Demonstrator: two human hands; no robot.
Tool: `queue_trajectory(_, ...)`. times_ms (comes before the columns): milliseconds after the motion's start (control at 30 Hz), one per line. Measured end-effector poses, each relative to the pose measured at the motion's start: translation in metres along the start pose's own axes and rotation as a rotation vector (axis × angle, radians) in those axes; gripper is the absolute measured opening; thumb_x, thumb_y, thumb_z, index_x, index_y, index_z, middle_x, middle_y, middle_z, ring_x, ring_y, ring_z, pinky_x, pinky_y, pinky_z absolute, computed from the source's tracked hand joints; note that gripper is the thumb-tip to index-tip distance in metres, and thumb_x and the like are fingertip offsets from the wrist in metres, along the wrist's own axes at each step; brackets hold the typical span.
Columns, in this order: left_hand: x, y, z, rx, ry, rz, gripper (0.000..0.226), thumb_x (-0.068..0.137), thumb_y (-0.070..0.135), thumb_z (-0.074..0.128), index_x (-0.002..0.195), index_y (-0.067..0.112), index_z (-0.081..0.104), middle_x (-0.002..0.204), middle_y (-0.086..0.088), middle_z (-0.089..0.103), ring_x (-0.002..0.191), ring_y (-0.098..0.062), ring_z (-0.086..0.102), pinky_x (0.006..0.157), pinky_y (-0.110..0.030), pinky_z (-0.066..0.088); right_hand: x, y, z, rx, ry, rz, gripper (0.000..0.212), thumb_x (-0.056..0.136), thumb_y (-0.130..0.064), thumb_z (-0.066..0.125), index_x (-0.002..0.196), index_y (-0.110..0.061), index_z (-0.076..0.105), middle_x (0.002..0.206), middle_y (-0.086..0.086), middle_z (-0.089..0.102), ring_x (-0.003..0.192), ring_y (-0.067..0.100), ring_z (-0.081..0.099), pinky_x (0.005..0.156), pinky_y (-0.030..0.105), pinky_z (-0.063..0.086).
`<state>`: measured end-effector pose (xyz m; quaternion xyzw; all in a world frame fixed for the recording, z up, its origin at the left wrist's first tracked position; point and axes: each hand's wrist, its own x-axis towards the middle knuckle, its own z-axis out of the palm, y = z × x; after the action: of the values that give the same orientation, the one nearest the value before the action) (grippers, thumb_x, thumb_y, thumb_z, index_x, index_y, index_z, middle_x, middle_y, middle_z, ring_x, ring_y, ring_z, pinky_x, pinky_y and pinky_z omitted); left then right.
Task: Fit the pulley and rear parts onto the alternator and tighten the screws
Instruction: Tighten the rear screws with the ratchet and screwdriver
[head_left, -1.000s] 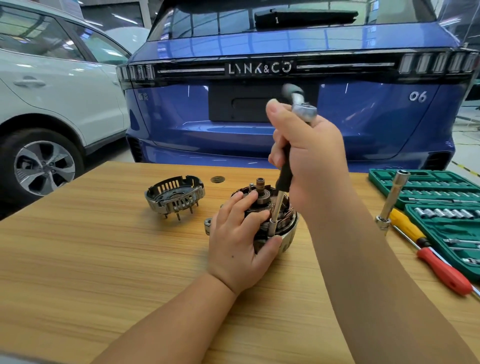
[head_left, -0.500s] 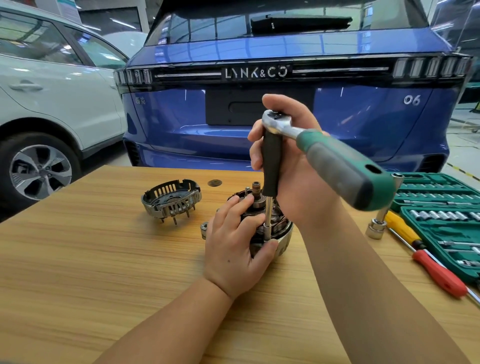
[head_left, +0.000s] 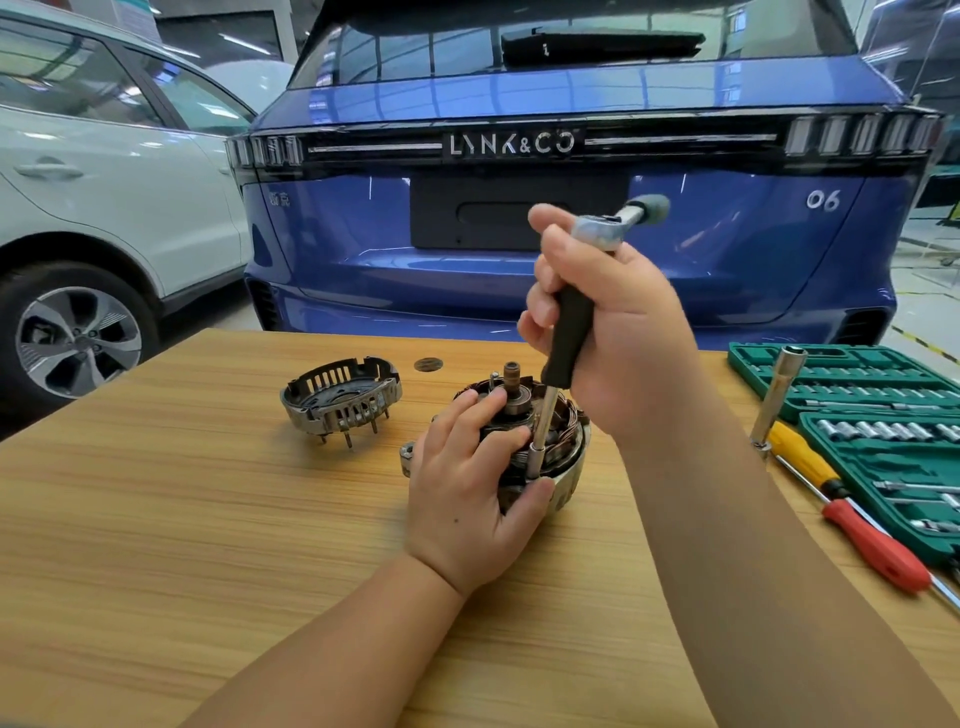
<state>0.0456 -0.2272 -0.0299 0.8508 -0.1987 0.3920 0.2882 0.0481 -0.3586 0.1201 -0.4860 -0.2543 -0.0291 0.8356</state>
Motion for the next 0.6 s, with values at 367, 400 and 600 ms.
queue_trajectory(367,0.001,0.002,0.000,-0.004,0.029,0.020,0.040,0.083,0.047,0.057,0.097,0.013,0.073,0.137,-0.010,0.059,0.137,-0.027,0.043,0.104,-0.049,0.039,0.002,0.015,0.002,0.038,-0.266,-0.238,0.041,0.081,-0.015,0.053,0.119,-0.026,0.067,0.079,0.002,0.059,0.062,0.018,0.051,0.059,0.030,0.045)
queue_trajectory(400,0.001,0.003,0.000,-0.008,0.032,0.020,0.040,0.083,0.047,0.056,0.098,0.013,0.073,0.138,-0.010,0.059,0.136,-0.024,0.042,0.101,-0.048,0.040,0.002,0.014,0.001,0.076,-0.285,-0.208,0.041,0.082,-0.021,0.051,0.120,-0.023,0.067,0.080,0.003,0.059,0.063,0.018,0.052,0.060,0.029,0.045)
queue_trajectory(600,0.001,0.002,0.000,0.012,-0.004,-0.004,0.042,0.085,0.048,0.055,0.102,0.015,0.073,0.141,-0.009,0.057,0.140,-0.031,0.041,0.105,-0.057,0.039,-0.004,0.010,0.012,-0.135,-0.027,-0.200,0.024,0.092,-0.021,0.068,0.114,-0.017,0.063,0.069,-0.007,0.058,0.055,0.010,0.048,0.055,0.020,0.043)
